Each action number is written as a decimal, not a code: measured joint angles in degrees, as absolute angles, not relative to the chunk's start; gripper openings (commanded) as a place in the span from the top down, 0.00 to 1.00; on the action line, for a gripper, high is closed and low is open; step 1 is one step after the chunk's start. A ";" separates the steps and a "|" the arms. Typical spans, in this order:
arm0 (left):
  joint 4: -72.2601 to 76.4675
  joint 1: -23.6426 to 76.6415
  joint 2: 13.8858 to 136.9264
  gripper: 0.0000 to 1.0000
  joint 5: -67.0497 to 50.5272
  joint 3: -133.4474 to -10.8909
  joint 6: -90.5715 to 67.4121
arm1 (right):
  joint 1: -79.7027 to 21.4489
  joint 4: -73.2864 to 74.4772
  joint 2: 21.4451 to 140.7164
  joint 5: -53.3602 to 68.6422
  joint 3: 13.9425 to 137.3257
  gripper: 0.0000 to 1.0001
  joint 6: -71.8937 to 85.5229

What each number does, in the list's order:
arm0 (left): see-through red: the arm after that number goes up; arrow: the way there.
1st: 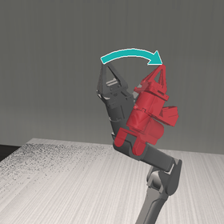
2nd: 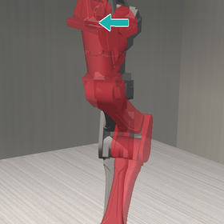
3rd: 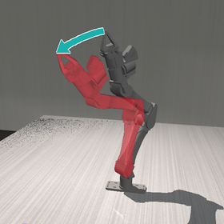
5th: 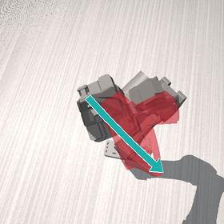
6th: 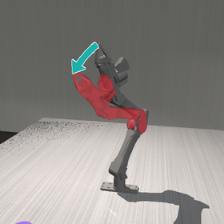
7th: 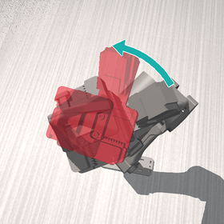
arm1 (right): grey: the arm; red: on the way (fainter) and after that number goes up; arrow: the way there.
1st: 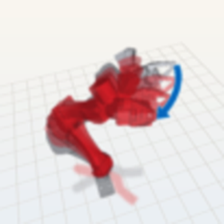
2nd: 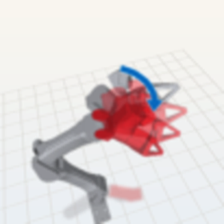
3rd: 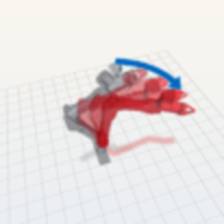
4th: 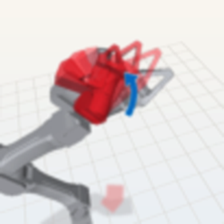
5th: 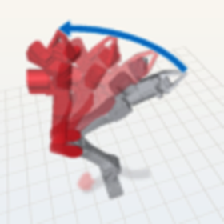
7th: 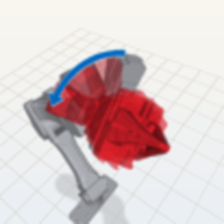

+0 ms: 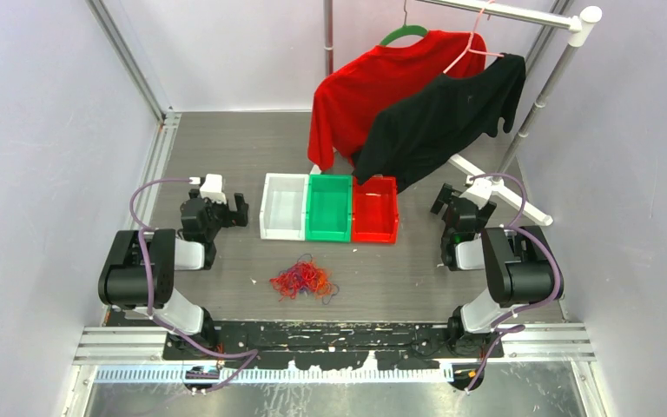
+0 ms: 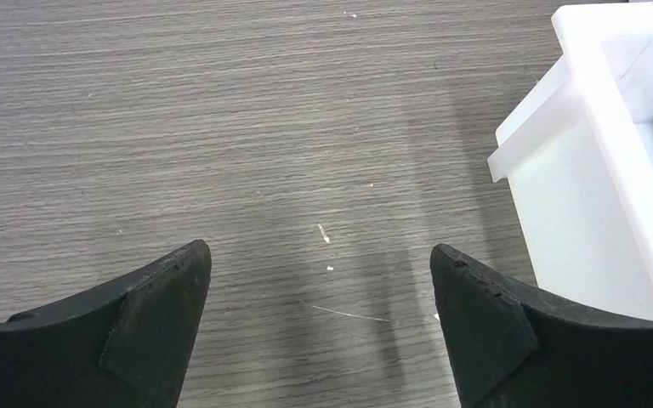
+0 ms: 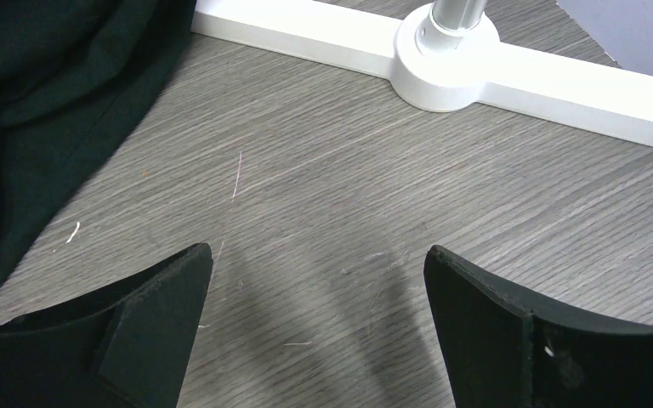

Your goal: Untangle the cables

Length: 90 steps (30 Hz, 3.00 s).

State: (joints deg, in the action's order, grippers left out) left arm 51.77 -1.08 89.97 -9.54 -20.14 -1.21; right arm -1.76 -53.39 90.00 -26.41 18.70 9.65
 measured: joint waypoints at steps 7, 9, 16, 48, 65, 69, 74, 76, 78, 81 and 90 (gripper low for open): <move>51.77 -1.08 89.97 0.01 -9.52 -20.14 -1.21 | -1.76 -53.17 90.00 -26.30 18.70 0.00 9.67; 51.77 -1.08 89.97 0.00 -9.54 -20.14 -1.23 | -1.76 -52.97 90.00 -26.33 18.70 0.00 9.89; 50.06 -1.32 89.21 0.00 -9.63 -20.23 -1.28 | -1.50 -43.83 83.88 -30.96 19.79 0.00 12.56; -52.12 -6.61 63.66 0.04 -38.87 -55.64 25.26 | -56.07 6.79 61.93 -9.76 35.68 0.41 36.23; -59.81 -6.61 63.42 0.06 -41.69 -55.59 29.36 | -62.04 2.35 81.19 -2.68 43.24 0.58 30.15; -60.95 -6.61 63.26 0.06 -41.69 -55.64 29.85 | -62.04 1.63 85.10 -2.59 45.67 0.72 28.49; -62.19 -6.61 61.76 0.06 -41.67 -55.81 30.76 | -62.04 1.04 87.61 -1.98 46.74 0.91 27.33; -62.63 -6.61 61.34 0.06 -41.76 -56.01 30.92 | -62.04 0.71 87.57 -1.76 46.74 0.96 27.11; -62.94 -6.61 61.10 0.06 -42.22 -56.18 31.00 | -62.04 0.84 86.94 -1.41 46.74 0.99 27.09; -63.99 -6.35 61.08 0.06 -42.96 -56.77 31.14 | -62.06 1.39 84.25 -1.15 46.74 0.99 27.09; -67.72 -0.38 60.25 0.05 -45.19 -61.65 30.59 | -62.15 2.68 71.90 0.58 48.07 0.99 27.16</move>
State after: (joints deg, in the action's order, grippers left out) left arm -67.72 -0.38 60.25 -45.19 -61.65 30.59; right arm -62.15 2.68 71.90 0.58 48.07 27.16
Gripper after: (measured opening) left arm 0.943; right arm 0.068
